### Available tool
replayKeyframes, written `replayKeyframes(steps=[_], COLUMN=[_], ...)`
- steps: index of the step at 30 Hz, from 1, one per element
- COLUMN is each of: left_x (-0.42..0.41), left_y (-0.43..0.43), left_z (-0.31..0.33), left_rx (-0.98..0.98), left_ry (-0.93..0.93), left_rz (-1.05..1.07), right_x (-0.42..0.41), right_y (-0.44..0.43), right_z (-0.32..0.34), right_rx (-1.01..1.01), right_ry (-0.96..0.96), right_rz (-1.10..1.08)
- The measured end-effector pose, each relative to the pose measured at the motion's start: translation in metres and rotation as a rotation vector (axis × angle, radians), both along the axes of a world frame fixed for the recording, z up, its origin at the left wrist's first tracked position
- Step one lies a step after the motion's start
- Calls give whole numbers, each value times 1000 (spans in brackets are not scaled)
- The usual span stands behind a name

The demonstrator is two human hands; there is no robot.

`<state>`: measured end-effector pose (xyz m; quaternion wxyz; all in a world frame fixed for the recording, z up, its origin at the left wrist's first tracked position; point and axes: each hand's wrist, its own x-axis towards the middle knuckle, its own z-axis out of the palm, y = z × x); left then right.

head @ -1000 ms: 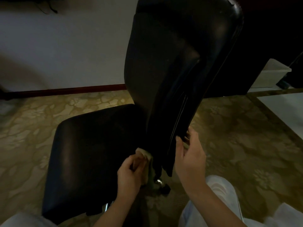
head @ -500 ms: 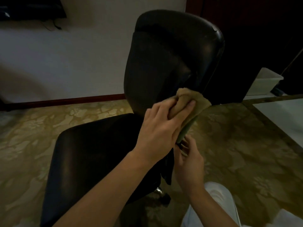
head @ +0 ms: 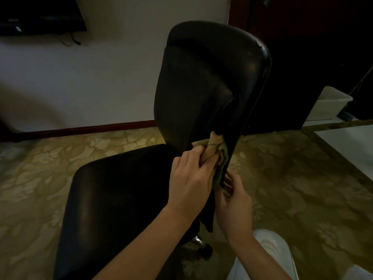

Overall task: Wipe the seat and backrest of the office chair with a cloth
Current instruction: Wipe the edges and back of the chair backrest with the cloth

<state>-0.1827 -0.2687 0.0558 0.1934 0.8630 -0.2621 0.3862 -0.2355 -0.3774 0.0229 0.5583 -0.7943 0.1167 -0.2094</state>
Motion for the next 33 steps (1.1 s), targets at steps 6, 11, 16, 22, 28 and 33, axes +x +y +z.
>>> replayKeyframes(steps=[6,11,16,22,28,33], left_x=[5,12,16,8,3,9], left_y=[5,-9,-4,16,22,6], left_z=[14,31,13,-31,-32,7], left_rx=[-39,-119,-79,87,104,-31], left_ry=[-56,-78,-79,-44,25,-17], left_rz=[-54,-91,-90,-77,-97,-125], right_x=[-3,-5,-4,-2,-3,-4], right_y=[-16,-15,-16,-15,-18,-16], right_z=[2,3,4,1,4,4], right_rx=[27,61,95,91,91,101], right_ry=[35,35,20,36,36,10], right_rz=[130,144,141,135,182,174])
